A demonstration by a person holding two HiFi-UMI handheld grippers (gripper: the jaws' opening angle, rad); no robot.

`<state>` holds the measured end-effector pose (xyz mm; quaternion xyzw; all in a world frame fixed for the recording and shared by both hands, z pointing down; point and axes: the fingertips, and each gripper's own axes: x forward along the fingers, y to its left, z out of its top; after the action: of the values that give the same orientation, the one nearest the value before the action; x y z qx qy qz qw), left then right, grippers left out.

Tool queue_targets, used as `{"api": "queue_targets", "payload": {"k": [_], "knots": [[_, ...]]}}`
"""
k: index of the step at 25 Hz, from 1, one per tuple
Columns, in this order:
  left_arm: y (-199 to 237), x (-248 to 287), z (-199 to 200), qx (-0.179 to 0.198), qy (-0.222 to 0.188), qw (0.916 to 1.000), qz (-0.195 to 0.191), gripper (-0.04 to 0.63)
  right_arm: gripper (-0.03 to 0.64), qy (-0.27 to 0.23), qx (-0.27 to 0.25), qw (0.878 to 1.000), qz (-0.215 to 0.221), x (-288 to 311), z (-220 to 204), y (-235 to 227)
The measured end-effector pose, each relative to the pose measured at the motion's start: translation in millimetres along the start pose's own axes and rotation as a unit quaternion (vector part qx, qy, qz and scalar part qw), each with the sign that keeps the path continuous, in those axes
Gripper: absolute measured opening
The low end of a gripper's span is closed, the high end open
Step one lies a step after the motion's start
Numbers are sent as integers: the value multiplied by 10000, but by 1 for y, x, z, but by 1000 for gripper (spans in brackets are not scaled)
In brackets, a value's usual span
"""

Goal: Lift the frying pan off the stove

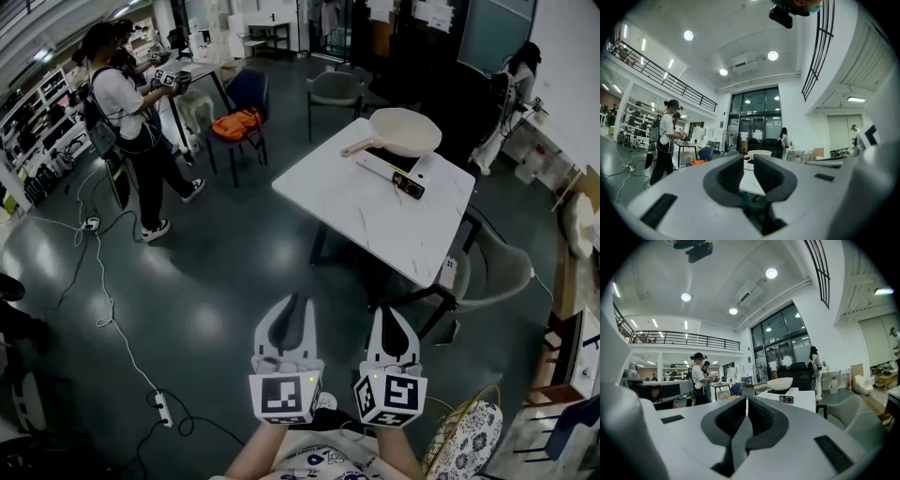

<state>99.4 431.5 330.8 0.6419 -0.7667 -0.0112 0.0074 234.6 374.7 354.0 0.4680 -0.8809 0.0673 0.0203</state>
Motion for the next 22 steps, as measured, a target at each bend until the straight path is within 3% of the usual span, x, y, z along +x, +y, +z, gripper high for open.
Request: {"api": "queue_targets", "payload": {"k": [6,22], "knots": [[-2,10,-3,-39,40,9998,192,71,26,62,-10,9999,160,14,0,-8],[16,77,-5,-11,72,9997,219,71,26,117,130,9995,266,86,6,-17]]}}
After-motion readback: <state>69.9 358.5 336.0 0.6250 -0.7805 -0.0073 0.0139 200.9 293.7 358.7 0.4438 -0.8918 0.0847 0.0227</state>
